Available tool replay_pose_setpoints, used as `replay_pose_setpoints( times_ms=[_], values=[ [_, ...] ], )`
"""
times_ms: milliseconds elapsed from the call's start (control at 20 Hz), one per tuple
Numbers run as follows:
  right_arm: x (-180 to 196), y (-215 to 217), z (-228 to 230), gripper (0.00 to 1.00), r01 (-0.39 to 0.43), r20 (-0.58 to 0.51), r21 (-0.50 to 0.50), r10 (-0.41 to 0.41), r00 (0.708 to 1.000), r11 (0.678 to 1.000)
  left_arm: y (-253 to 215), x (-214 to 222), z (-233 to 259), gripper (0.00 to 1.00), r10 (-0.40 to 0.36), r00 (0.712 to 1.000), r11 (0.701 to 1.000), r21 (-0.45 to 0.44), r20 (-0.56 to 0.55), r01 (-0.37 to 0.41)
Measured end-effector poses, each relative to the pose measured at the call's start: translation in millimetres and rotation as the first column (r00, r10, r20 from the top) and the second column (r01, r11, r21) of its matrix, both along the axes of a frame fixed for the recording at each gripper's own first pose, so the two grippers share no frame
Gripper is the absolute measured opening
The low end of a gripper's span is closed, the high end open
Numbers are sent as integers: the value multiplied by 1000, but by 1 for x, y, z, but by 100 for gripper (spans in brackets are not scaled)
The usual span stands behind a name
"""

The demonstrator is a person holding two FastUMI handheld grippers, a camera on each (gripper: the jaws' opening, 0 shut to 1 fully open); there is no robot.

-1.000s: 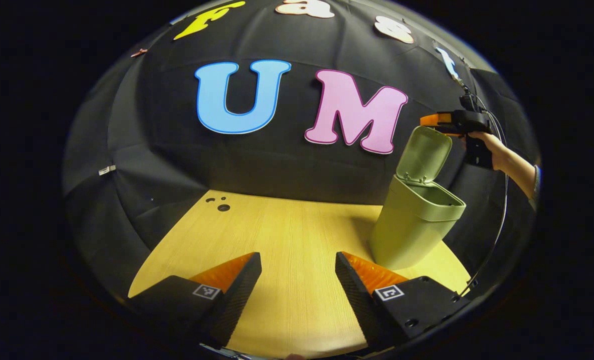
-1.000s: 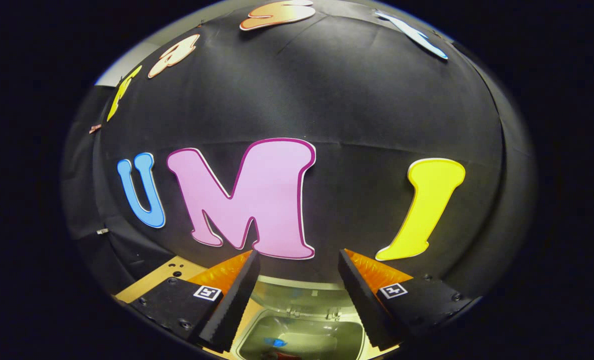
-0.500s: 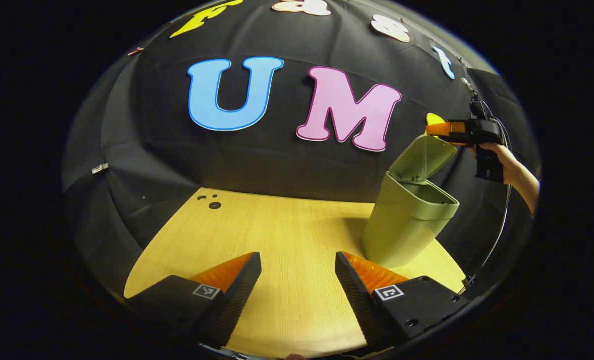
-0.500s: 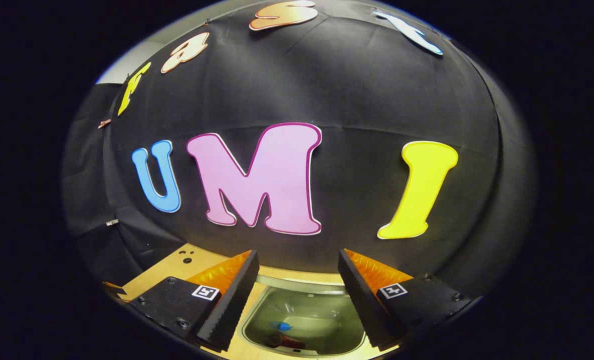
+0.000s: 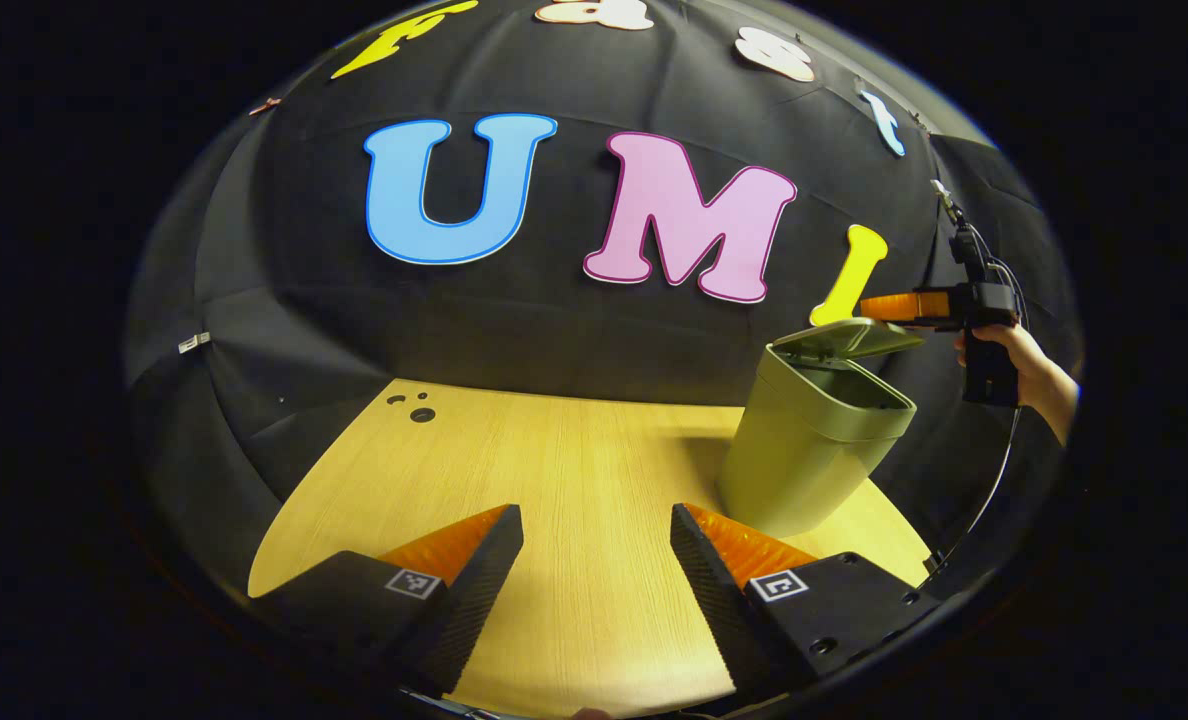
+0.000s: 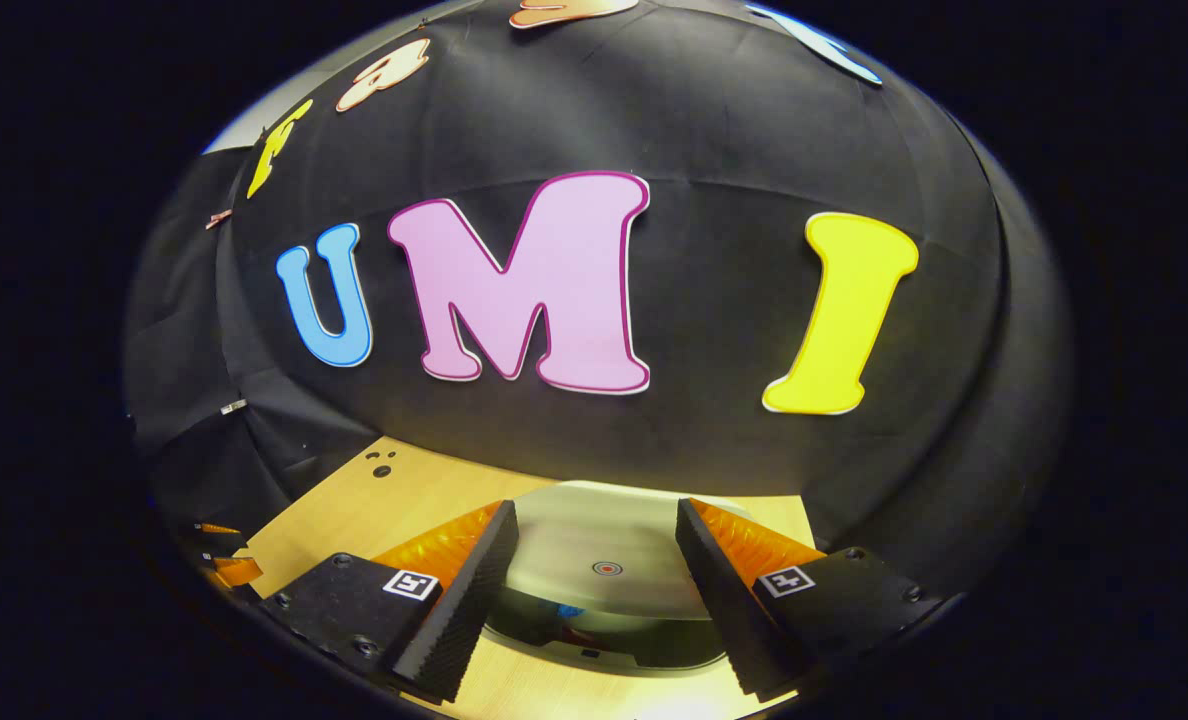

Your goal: Press the lid of the desktop garbage bin to open it, pick up the crumpled paper on the desktop and throw it into the bin, then pick up the pop can on the desktop and drop it into the bin, and finally close the garbage bin lid.

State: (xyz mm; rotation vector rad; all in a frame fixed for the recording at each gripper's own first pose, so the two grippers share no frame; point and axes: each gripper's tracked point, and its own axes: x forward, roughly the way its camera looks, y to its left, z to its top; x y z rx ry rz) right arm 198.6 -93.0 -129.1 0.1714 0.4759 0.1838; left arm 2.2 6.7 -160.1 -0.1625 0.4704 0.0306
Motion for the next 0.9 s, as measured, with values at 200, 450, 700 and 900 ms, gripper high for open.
replay_pose_setpoints(
  times_ms=[200,450,700,900],
  values=[
    [-10,5,-23,99,-10,-40,17,11,999,1000,-1,1,-1,96,0,1000,1000,4,-3,0],
    [-21,7,-39,99,-28,-66,0,28,997,1000,-2,2,-1,96,1,1000,1000,4,-4,-1],
    [-31,12,-54,99,-45,-97,-6,45,994,999,-5,1,-3,96,-2,1000,1000,6,-5,2],
    [-34,14,-60,100,-54,-104,-7,53,993,998,-8,0,-4,96,-4,1000,1000,0,-10,4]
  ],
)
